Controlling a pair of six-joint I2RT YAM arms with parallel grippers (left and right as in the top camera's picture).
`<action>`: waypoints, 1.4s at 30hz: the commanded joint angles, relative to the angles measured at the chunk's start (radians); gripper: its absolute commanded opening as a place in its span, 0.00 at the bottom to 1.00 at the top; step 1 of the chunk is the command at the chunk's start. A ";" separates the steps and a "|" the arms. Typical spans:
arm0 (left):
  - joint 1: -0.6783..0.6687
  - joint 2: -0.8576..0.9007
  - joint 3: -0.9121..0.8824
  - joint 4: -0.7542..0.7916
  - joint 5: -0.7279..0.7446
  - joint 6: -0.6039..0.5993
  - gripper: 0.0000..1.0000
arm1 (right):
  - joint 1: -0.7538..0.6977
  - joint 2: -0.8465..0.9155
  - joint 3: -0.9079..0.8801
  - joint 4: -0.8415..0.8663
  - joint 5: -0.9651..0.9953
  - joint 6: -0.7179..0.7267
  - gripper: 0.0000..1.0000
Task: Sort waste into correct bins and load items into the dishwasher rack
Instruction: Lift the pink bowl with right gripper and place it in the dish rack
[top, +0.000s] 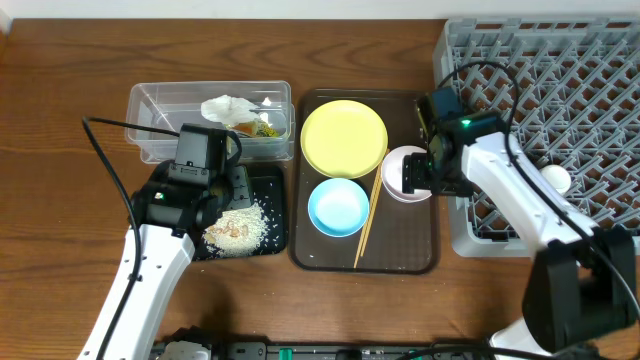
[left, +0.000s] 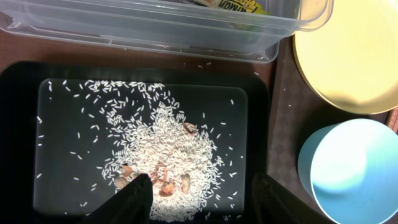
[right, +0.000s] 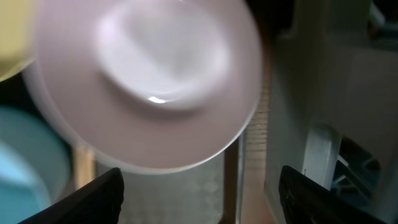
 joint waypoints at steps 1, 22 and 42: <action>0.003 0.003 0.005 -0.003 -0.012 0.009 0.55 | 0.011 0.039 -0.016 0.015 0.084 0.116 0.78; 0.003 0.003 0.005 -0.003 -0.012 0.009 0.55 | 0.015 0.110 -0.050 0.121 0.082 0.177 0.29; 0.003 0.003 0.005 -0.002 -0.012 0.009 0.55 | -0.026 0.021 0.007 0.137 0.090 0.051 0.01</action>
